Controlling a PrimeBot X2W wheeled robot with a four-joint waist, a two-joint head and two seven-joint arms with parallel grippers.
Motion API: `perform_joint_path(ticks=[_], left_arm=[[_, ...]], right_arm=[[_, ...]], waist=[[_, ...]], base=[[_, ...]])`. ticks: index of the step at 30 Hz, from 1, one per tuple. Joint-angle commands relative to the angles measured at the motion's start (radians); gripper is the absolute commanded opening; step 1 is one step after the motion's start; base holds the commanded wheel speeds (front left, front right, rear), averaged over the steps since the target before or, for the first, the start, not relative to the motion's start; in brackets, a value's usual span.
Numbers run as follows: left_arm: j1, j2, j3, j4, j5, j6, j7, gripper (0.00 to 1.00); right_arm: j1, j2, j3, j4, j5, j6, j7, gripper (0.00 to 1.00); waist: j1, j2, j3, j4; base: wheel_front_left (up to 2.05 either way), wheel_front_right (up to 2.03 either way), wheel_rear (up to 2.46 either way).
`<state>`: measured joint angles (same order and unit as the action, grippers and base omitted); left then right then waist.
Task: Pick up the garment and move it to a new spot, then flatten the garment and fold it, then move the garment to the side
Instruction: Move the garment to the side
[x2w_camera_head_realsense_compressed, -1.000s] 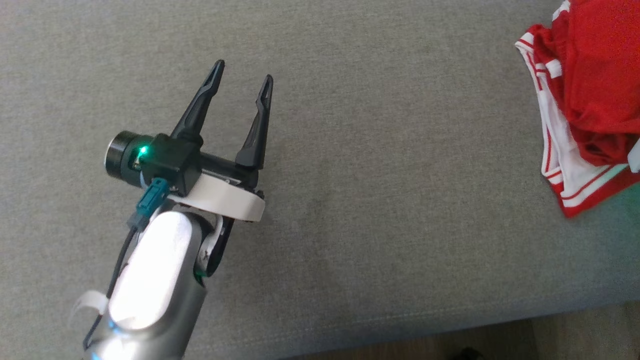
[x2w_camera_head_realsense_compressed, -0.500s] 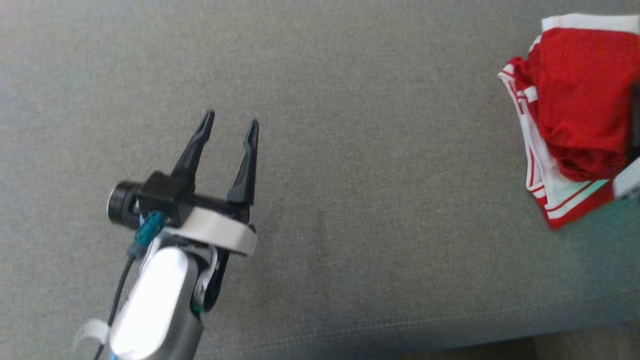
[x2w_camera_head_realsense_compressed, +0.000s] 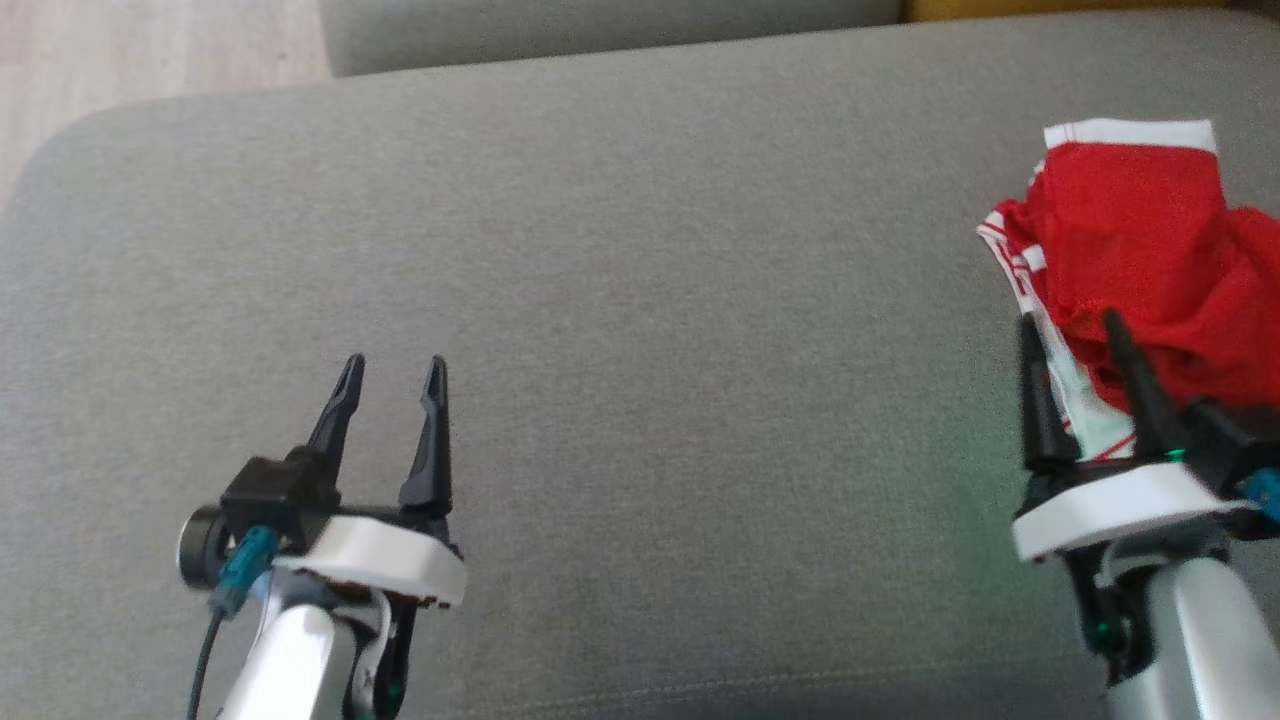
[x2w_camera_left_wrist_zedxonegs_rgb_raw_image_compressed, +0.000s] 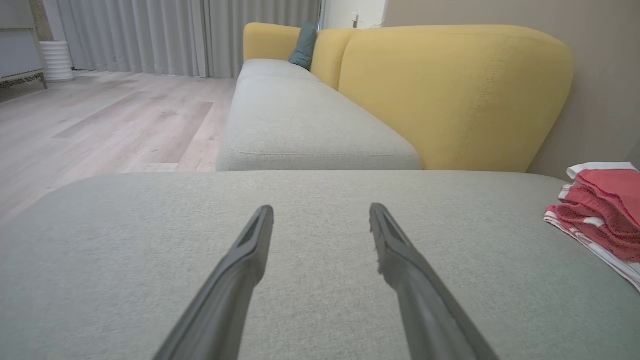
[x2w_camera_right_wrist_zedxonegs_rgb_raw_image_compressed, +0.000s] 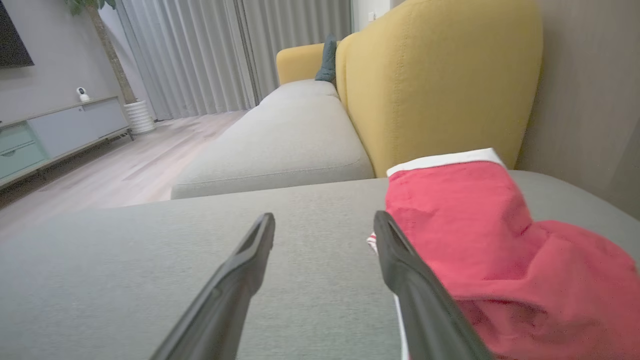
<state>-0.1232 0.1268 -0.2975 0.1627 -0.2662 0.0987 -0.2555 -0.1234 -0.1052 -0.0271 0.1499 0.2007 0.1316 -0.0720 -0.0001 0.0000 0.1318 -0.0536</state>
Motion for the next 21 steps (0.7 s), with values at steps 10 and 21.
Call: perform_joint_path(ticks=[10, 21], left_arm=[[0.032, 0.05, 0.044, -0.04, -0.014, 0.008, 0.015, 1.0], [0.073, 0.069, 0.035, -0.049, -0.01, 0.027, 0.035, 1.0]], right_arm=[[0.048, 0.039, 0.084, -0.13, -0.004, -0.001, 0.046, 1.0], [0.132, 0.048, 0.053, -0.165, -0.022, -0.001, 0.094, 1.0]], waist=[[0.0001, 0.0, -0.084, 0.061], [0.0001, 0.0, -0.129, 0.058]], base=[[0.0, 0.0, 0.0], [0.0, 0.0, 0.0]])
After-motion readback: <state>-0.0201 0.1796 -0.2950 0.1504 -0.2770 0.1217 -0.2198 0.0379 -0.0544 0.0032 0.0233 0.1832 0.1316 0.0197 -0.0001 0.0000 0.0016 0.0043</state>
